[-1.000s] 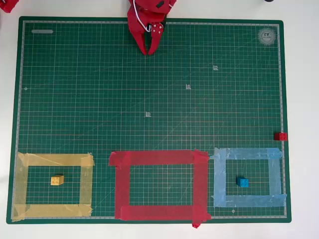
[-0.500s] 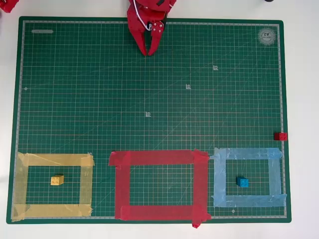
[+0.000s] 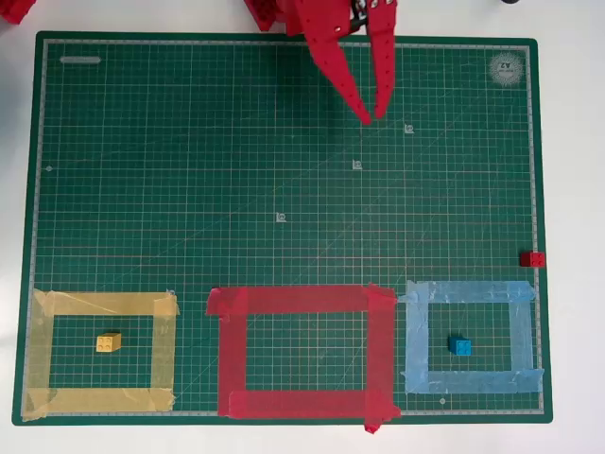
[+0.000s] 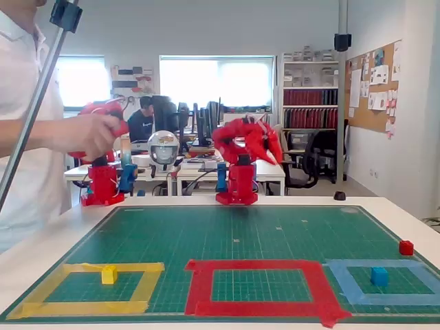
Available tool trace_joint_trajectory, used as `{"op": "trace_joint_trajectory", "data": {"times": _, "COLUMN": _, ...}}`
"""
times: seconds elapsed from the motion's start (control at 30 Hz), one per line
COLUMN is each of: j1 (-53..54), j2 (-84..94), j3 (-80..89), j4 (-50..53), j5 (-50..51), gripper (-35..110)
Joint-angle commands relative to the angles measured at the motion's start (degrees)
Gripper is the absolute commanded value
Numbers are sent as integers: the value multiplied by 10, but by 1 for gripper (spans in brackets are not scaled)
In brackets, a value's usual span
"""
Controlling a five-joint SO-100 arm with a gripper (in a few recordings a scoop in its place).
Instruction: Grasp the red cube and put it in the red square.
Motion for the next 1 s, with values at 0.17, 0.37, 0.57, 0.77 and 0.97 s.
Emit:
{"op": "trace_joint_trajectory", "data": {"times": 0.17, "j1": -115, "j2": -511, "j3": -482, "j4": -19, "j5": 137, "gripper": 1}}
{"op": "trace_joint_trajectory", "data": {"times": 0.37, "j1": -159, "j2": -655, "j3": -569, "j4": -18, "j5": 213, "gripper": 1}}
{"op": "trace_joint_trajectory", "data": {"times": 0.57, "j1": -188, "j2": -869, "j3": -789, "j4": 132, "j5": 173, "gripper": 1}}
{"op": "trace_joint_trajectory", "data": {"times": 0.77, "j1": -193, "j2": -1116, "j3": -1151, "j4": 323, "j5": 124, "gripper": 2}}
{"op": "trace_joint_trajectory", "data": {"times": 0.97, "j1": -204, "j2": -1253, "j3": -1396, "j4": 444, "j5": 27, "gripper": 8}}
